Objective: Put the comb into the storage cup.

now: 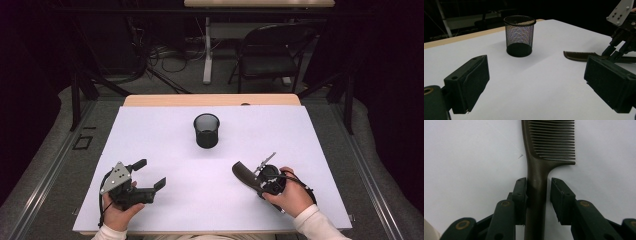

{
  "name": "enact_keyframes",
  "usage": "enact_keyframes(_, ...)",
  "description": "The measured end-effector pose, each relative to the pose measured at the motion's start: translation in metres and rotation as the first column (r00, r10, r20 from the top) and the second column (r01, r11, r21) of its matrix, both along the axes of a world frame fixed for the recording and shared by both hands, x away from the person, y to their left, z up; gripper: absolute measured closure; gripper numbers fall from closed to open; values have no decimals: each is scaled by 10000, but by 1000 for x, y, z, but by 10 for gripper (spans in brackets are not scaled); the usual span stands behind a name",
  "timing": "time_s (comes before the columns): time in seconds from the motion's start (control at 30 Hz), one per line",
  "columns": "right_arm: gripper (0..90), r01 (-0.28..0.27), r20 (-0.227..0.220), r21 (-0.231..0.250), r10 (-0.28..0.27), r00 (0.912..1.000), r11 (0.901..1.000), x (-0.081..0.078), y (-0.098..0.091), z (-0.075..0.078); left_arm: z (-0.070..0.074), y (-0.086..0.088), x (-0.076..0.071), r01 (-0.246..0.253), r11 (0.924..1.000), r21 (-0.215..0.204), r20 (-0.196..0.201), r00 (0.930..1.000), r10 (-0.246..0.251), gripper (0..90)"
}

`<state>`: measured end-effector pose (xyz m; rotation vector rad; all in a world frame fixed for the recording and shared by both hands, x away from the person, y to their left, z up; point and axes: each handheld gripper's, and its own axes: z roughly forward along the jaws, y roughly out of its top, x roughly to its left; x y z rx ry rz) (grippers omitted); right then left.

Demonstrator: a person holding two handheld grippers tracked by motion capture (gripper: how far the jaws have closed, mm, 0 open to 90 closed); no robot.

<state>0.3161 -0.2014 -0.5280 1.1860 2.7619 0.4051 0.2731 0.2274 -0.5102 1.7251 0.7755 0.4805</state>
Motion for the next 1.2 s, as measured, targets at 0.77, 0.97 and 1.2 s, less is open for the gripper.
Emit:
enact_keyframes(0.77,722,340,-96,73,-339,9994,9994,0,0,0,0,0,0,1,10000,21,12,10000,-1,65)
enact_keyframes(0.97,723,353,-25,134,-353,9994,9993,-1,0,0,0,0,0,14,10000,26,6,10000,-14,65)
enact_keyframes(1.2,724,410,-136,253,-407,9991,9988,-1,-1,2,0,0,0,6,10000,19,1,10000,-6,65)
